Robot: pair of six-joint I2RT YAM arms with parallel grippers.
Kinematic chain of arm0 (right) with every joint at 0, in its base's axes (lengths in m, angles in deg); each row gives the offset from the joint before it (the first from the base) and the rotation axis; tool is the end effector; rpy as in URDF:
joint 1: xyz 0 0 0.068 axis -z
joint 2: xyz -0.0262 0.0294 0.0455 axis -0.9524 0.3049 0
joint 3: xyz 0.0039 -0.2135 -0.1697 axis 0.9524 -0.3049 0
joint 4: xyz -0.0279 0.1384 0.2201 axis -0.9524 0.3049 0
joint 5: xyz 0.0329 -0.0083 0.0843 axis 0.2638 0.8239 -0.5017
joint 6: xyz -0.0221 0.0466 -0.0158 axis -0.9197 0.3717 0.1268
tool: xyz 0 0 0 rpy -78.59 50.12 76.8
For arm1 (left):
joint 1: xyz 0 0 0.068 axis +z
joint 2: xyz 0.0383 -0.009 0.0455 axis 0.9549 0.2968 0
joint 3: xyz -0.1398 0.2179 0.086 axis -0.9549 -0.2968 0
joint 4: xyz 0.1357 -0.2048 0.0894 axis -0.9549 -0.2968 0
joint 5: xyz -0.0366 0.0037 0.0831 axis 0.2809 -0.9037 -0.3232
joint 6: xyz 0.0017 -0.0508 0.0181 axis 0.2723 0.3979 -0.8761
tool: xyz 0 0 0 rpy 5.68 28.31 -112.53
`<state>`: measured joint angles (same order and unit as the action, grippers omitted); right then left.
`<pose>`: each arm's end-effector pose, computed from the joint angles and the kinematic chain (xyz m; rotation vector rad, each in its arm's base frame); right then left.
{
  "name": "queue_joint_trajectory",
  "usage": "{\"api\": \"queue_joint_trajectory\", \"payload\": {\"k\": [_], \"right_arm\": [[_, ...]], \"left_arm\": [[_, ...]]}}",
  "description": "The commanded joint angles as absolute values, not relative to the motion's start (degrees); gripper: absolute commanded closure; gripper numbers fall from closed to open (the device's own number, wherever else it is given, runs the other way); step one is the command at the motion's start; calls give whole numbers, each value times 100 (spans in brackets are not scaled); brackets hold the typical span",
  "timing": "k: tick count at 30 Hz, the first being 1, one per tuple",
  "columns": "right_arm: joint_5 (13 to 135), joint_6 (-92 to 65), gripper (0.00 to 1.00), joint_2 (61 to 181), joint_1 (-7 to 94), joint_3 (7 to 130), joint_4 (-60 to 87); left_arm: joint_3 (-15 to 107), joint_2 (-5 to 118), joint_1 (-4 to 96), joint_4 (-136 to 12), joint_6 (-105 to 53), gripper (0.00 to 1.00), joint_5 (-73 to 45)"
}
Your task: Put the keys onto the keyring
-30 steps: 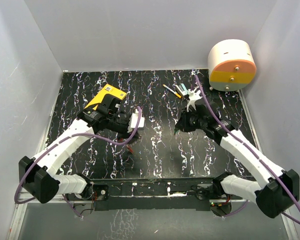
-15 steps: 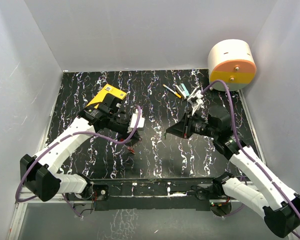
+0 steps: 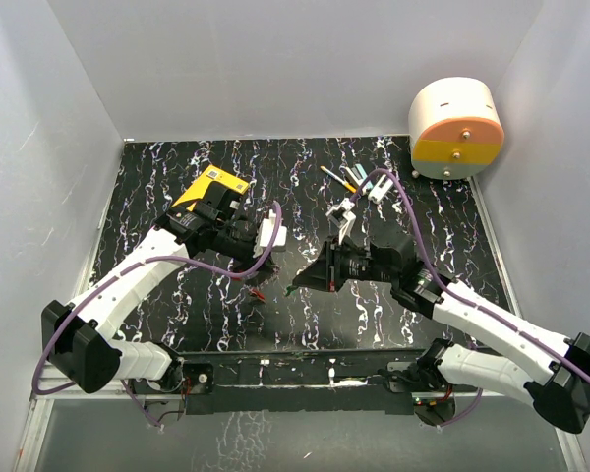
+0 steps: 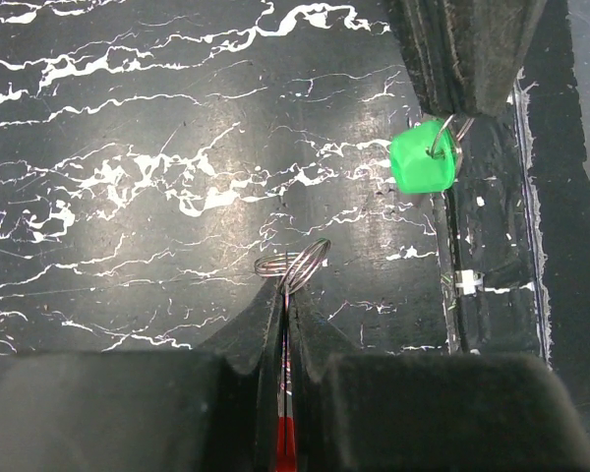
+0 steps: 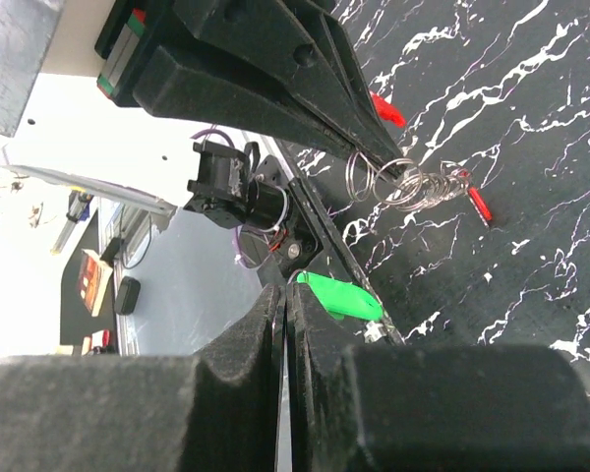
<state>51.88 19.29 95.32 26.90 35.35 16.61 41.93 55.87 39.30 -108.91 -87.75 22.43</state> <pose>0.1438 0.1707 0.3037 -0.5122 2.0488 1.4462 0.2058 -0.1658 0.3203 1.7482 1.4692 -0.8034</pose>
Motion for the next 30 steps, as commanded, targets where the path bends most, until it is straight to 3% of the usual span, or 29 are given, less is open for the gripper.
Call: {"api": "queue_joint_trajectory", "payload": {"k": [1,30], "right_arm": [[5475,2025,92,9624,2619,3932,1047],[6111,2156,92,10566,2443,4733,1286]], "left_arm": [[4335,5446,3968,-10797,-8611,100,2245],[4552,5455,3932,-10667,-8250,100,1925]]}}
